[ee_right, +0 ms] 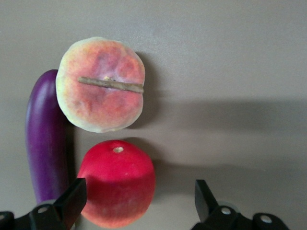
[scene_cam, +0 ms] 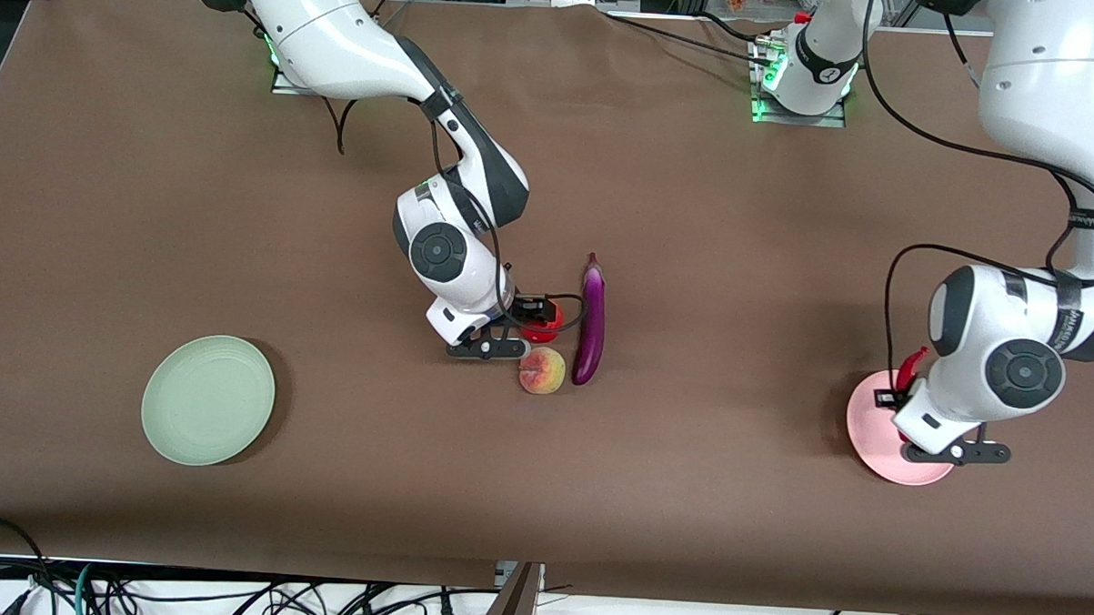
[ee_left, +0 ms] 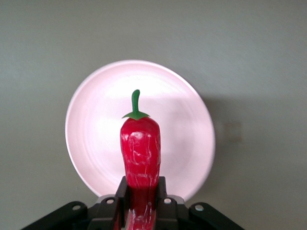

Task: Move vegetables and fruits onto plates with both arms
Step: 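Lower the chili onto the pink plate and open the left gripper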

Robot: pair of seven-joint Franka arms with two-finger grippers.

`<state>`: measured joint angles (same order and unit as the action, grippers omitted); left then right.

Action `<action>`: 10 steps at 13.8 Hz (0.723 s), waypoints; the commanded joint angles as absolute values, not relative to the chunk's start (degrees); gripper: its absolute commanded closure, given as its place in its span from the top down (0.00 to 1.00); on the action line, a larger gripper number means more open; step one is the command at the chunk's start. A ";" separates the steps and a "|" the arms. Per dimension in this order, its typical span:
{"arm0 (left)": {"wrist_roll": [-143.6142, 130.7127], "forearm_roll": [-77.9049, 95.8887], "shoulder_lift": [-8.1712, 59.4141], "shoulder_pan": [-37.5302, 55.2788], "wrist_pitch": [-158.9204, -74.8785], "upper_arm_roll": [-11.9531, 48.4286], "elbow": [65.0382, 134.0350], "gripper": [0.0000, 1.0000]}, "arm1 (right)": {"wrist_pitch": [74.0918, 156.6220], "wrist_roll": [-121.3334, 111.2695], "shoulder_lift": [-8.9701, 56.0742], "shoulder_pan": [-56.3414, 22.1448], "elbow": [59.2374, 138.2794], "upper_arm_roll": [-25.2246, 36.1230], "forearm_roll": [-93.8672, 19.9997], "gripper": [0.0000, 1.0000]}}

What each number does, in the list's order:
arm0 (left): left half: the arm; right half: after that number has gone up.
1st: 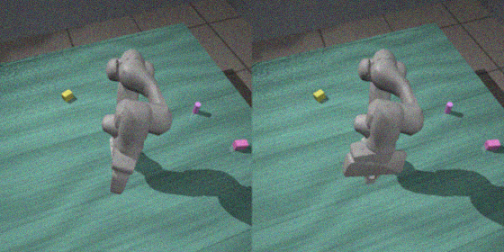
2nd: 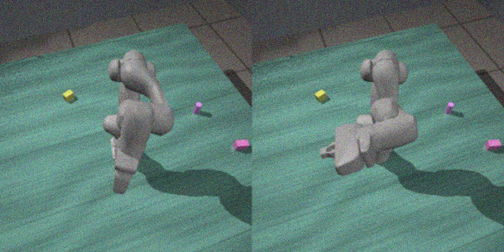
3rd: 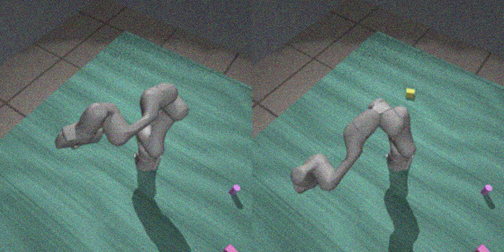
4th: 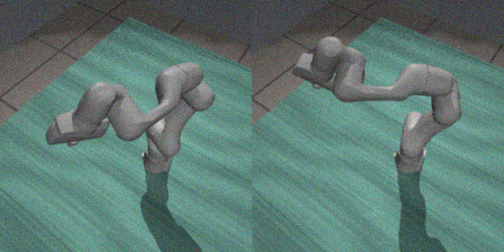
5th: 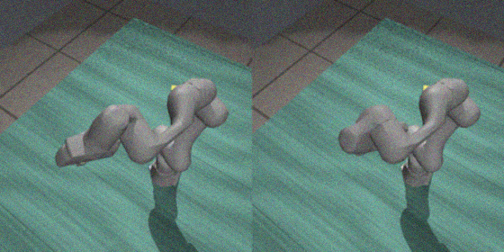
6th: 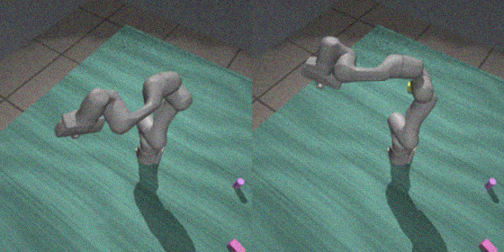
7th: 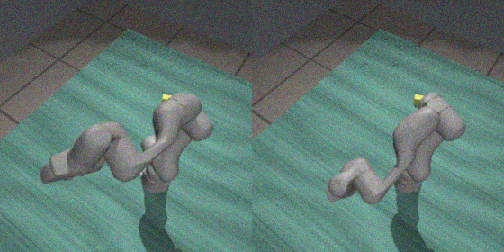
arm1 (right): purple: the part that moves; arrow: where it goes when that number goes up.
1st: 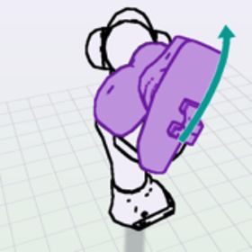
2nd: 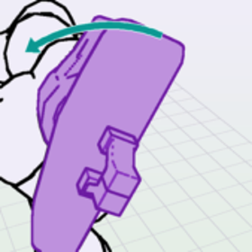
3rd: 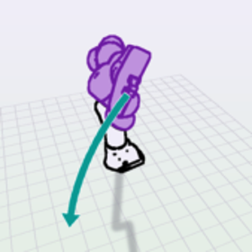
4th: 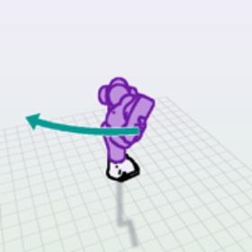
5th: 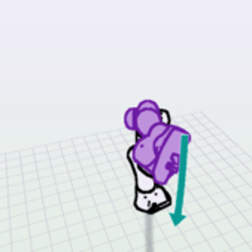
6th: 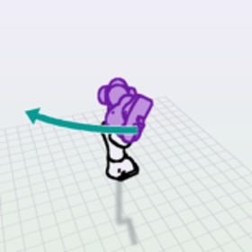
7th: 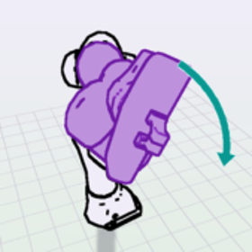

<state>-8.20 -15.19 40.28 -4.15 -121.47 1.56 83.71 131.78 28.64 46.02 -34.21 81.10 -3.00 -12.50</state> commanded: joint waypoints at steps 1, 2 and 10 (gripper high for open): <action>-6.33 -17.49 44.02 -7.54 -128.38 1.76 81.65 0.20 | 132.19 30.14 45.97 -34.54 80.77 -2.99 -13.62 1.00; -6.42 -17.40 44.90 -7.65 -129.80 1.76 81.65 0.21 | 132.19 30.41 45.97 -34.63 80.25 -3.08 -13.62 1.00; -6.24 -17.75 46.24 -8.08 -129.90 1.58 81.12 1.00 | 132.19 31.02 46.67 -36.30 80.16 -3.08 -14.24 1.00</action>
